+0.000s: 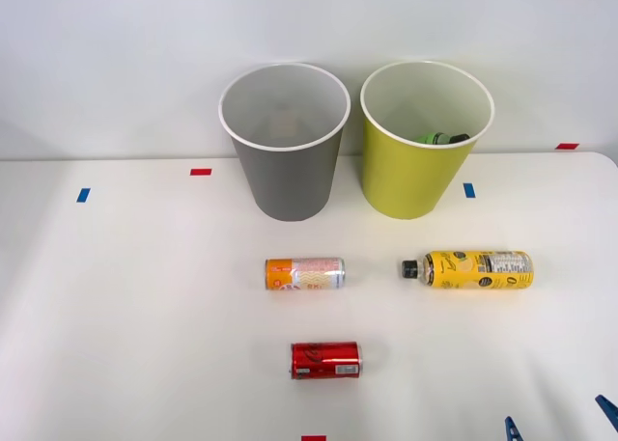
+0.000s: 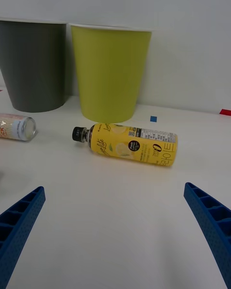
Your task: Put cans in the gray bin, plastic bottles in the light green bin
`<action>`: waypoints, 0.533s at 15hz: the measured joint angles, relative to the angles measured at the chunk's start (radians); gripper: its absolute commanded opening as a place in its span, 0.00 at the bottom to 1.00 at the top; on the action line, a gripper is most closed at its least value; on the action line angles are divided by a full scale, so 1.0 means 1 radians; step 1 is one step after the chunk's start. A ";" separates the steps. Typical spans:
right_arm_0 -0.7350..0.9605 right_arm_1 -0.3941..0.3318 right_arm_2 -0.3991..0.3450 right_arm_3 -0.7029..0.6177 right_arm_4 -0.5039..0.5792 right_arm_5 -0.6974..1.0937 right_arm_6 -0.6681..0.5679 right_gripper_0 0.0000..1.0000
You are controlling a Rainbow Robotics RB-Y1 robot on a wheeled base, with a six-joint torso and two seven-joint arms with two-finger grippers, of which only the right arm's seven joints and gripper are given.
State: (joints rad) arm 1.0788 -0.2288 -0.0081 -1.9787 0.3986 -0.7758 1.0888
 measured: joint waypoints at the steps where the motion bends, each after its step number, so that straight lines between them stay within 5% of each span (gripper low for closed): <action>1: 0.003 0.000 0.000 0.000 0.004 0.000 0.002 1.00; 8: 0.010 0.000 0.005 0.000 0.008 0.000 -0.004 1.00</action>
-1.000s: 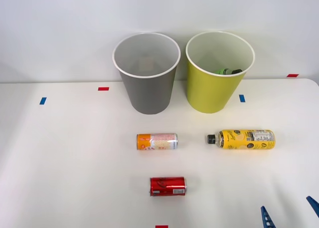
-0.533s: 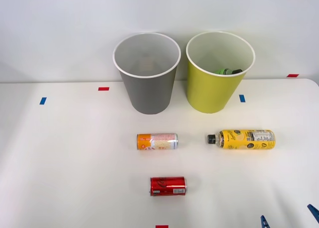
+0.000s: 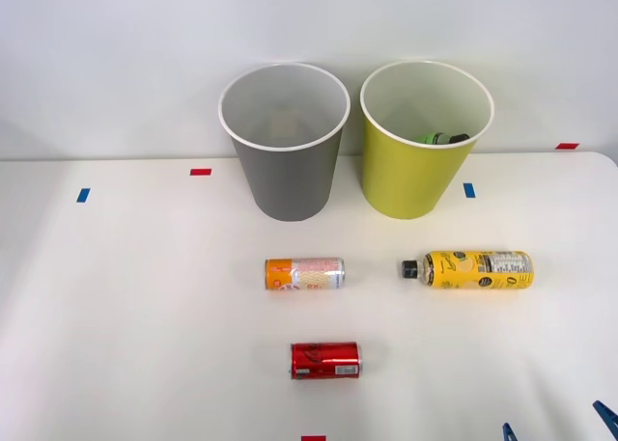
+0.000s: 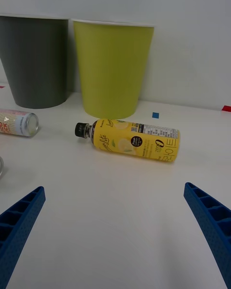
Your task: Put cans in the gray bin, plastic bottles in the light green bin
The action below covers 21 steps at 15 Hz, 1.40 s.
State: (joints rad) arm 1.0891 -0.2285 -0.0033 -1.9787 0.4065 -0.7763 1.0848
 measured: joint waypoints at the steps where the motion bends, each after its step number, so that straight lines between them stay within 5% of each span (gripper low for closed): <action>1: 0.000 0.000 0.000 0.000 0.000 0.000 0.000 1.00; 21: 0.000 0.000 0.000 0.000 0.000 0.000 0.000 1.00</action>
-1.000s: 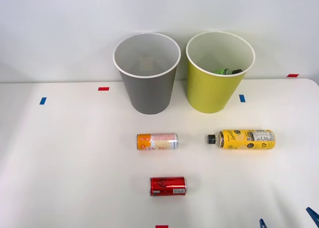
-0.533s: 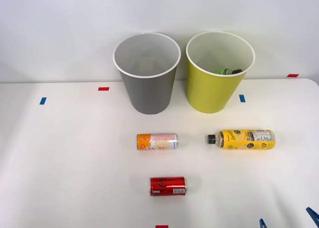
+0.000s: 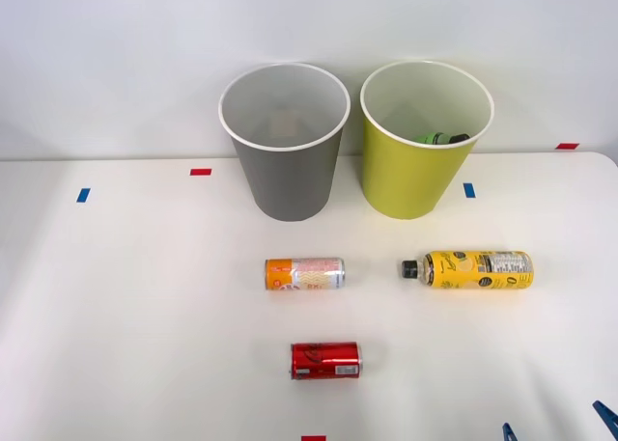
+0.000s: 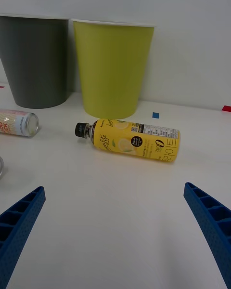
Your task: Put cans in the gray bin, plastic bottles in the light green bin
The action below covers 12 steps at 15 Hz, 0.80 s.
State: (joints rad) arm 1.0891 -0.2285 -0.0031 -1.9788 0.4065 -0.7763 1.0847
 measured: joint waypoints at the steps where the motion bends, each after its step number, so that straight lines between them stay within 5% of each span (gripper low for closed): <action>1: 0.000 0.000 0.000 0.000 0.000 0.000 0.000 1.00; 12: 0.000 0.000 0.000 0.000 0.000 0.000 0.000 1.00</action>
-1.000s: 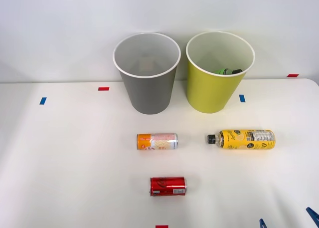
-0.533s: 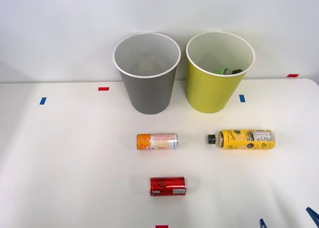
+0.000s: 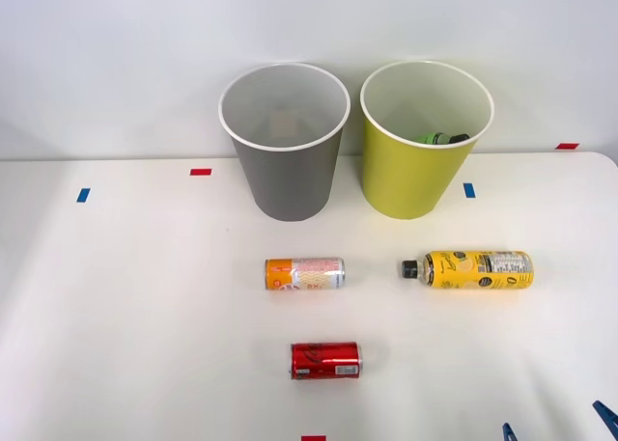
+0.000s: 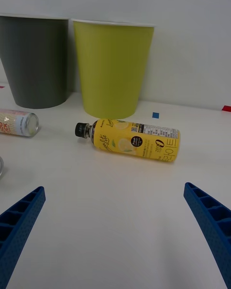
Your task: Put cans in the gray bin, plastic bottles in the light green bin
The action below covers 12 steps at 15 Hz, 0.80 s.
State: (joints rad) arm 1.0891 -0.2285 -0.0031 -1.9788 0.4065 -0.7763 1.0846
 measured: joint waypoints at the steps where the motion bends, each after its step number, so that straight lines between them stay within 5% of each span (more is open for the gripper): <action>1: 0.000 0.000 0.000 0.000 0.000 0.000 0.000 1.00; 12: 0.000 0.000 0.000 0.000 0.000 0.000 0.000 1.00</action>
State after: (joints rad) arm 1.0891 -0.2285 -0.0031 -1.9788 0.4065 -0.7763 1.0846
